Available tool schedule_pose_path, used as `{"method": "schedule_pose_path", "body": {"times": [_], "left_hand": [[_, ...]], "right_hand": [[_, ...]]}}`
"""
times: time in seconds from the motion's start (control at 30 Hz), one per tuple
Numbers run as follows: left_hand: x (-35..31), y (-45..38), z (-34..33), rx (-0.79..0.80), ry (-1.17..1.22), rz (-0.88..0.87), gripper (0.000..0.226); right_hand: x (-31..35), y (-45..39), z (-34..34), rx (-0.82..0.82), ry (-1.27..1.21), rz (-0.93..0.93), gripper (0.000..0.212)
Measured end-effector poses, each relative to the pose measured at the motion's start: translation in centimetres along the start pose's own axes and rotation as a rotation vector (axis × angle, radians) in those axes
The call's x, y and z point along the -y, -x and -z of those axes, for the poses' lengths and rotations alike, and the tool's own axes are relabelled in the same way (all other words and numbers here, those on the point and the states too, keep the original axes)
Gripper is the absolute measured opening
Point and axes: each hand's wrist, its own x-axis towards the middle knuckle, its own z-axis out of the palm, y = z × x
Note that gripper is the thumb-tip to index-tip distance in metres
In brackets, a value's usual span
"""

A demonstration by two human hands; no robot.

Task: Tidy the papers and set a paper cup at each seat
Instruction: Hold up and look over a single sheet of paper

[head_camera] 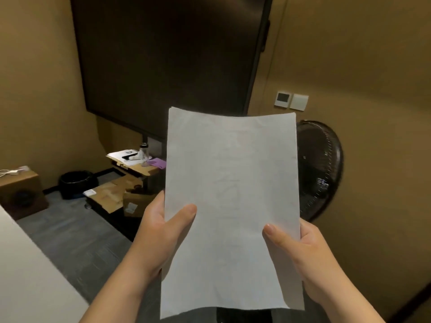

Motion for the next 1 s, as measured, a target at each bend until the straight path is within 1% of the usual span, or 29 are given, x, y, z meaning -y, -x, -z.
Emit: {"method": "schedule_pose_path", "body": {"times": [0.13, 0.2, 0.23, 0.3, 0.33, 0.43, 0.47, 0.53, 0.63, 0.7, 0.77, 0.8, 0.87, 0.9, 0.97, 1.0], "left_hand": [[2.0, -7.6, 1.9, -0.073, -0.016, -0.018, 0.041], [3.6, -11.7, 3.8, -0.149, -0.039, -0.022, 0.036], [3.8, -12.8, 4.3, -0.171, -0.039, -0.015, 0.033], [5.5, -16.0, 6.4, -0.253, -0.065, -0.013, 0.033], [6.3, -17.5, 7.5, -0.291, -0.075, -0.012, 0.034], [7.6, -22.0, 10.7, -0.426, -0.123, -0.028, 0.036], [7.7, -23.2, 11.6, -0.477, -0.139, -0.027, 0.036], [7.6, -25.7, 13.8, -0.603, -0.175, -0.049, 0.037], [7.3, -28.0, 16.7, -0.742, -0.198, -0.080, 0.035], [7.2, -29.3, 19.0, -0.839, -0.186, -0.101, 0.032], [7.4, -30.3, 21.7, -0.892, -0.186, -0.115, 0.035], [7.6, -30.8, 23.6, -0.931, -0.182, -0.126, 0.037], [7.7, -31.6, 26.9, -1.009, -0.197, -0.124, 0.035], [7.7, -31.9, 28.4, -1.052, -0.207, -0.114, 0.033], [7.8, -32.6, 33.3, -1.150, -0.216, -0.111, 0.032], [7.7, -33.0, 35.9, -1.193, -0.226, -0.109, 0.031]], "right_hand": [[-1.4, -9.6, -1.8, 0.110, -0.001, 0.015, 0.021], [-3.0, -15.7, -4.0, 0.197, -0.028, 0.015, 0.020], [-3.5, -17.4, -4.6, 0.215, -0.033, 0.009, 0.021], [-5.6, -22.9, -7.1, 0.299, -0.065, -0.006, 0.022], [-6.6, -25.4, -8.4, 0.348, -0.065, -0.002, 0.026], [-8.4, -33.2, -12.9, 0.507, -0.090, -0.002, 0.045], [-8.5, -35.5, -14.3, 0.552, -0.088, 0.006, 0.047], [-8.6, -40.4, -17.8, 0.683, -0.110, 0.005, 0.043], [-8.3, -45.7, -22.8, 0.846, -0.162, -0.007, 0.031], [-8.2, -48.5, -26.7, 0.914, -0.165, -0.034, 0.028], [-8.5, -50.5, -30.5, 0.953, -0.156, -0.040, 0.023], [-8.8, -51.5, -33.1, 1.003, -0.156, -0.037, 0.023], [-9.1, -53.4, -37.6, 1.081, -0.160, -0.019, 0.041], [-9.1, -54.2, -40.0, 1.119, -0.129, -0.012, 0.042], [-8.8, -56.1, -46.5, 1.195, -0.058, 0.026, 0.021], [-8.7, -57.1, -49.9, 1.234, -0.035, 0.058, 0.014]]}}
